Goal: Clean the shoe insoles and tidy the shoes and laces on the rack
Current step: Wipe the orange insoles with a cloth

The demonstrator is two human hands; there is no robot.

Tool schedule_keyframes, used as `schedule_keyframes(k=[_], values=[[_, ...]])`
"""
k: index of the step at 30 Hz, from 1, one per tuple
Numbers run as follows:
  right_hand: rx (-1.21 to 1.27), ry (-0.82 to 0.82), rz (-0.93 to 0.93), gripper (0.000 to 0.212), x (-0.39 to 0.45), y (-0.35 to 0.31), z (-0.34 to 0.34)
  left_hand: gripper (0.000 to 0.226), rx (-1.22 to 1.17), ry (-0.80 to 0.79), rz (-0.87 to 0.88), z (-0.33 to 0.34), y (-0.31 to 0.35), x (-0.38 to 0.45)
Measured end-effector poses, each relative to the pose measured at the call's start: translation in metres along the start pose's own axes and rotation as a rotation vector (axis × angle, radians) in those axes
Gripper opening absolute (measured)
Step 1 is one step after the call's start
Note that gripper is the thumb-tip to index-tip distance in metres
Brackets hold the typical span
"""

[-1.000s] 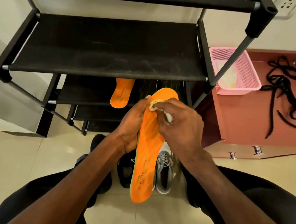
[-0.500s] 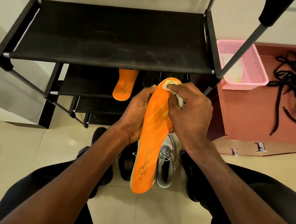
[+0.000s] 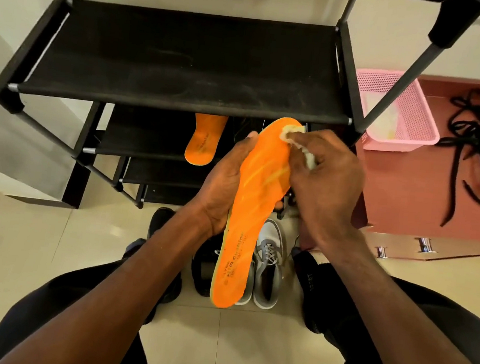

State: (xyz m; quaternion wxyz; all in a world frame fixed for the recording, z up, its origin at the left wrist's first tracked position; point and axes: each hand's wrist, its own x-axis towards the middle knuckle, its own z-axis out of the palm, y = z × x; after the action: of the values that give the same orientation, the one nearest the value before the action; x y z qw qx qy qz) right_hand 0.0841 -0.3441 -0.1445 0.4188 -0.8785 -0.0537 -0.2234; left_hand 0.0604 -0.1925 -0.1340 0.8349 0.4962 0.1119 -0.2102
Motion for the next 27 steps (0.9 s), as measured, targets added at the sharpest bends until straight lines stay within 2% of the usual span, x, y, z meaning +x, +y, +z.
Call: schedule_keyframes(k=[2,5,6,8,10,14,19,23,27], values=[[0.038,0.015,0.018,0.022,0.000,0.001,0.001,0.053,0.007,0.015,-0.017,-0.001,-0.002,0.001],[0.103,-0.121,-0.130,0.020,-0.010,-0.006,0.003,0.049,-0.037,0.059,0.007,-0.006,-0.001,0.003],[0.085,-0.117,-0.137,0.019,-0.010,-0.005,0.002,0.051,-0.033,0.059,0.004,-0.007,-0.001,0.003],[0.056,-0.018,-0.039,0.019,-0.002,0.001,0.000,0.053,0.013,0.043,-0.016,-0.007,-0.004,0.004],[0.059,0.040,0.027,0.020,0.001,0.003,0.001,0.047,0.027,0.048,-0.009,-0.007,-0.005,0.004],[0.148,-0.165,-0.168,0.019,-0.016,-0.008,0.007,0.039,-0.064,0.073,0.012,-0.010,-0.002,0.004],[0.067,0.030,-0.009,0.020,-0.002,0.000,0.005,0.046,-0.014,0.082,0.007,-0.006,-0.003,0.007],[0.131,-0.120,-0.143,0.019,-0.010,-0.007,0.006,0.039,-0.057,0.076,0.016,-0.006,-0.004,0.007],[0.033,0.044,0.023,0.020,0.003,0.004,0.001,0.046,0.015,0.060,-0.023,-0.003,-0.010,0.007]])
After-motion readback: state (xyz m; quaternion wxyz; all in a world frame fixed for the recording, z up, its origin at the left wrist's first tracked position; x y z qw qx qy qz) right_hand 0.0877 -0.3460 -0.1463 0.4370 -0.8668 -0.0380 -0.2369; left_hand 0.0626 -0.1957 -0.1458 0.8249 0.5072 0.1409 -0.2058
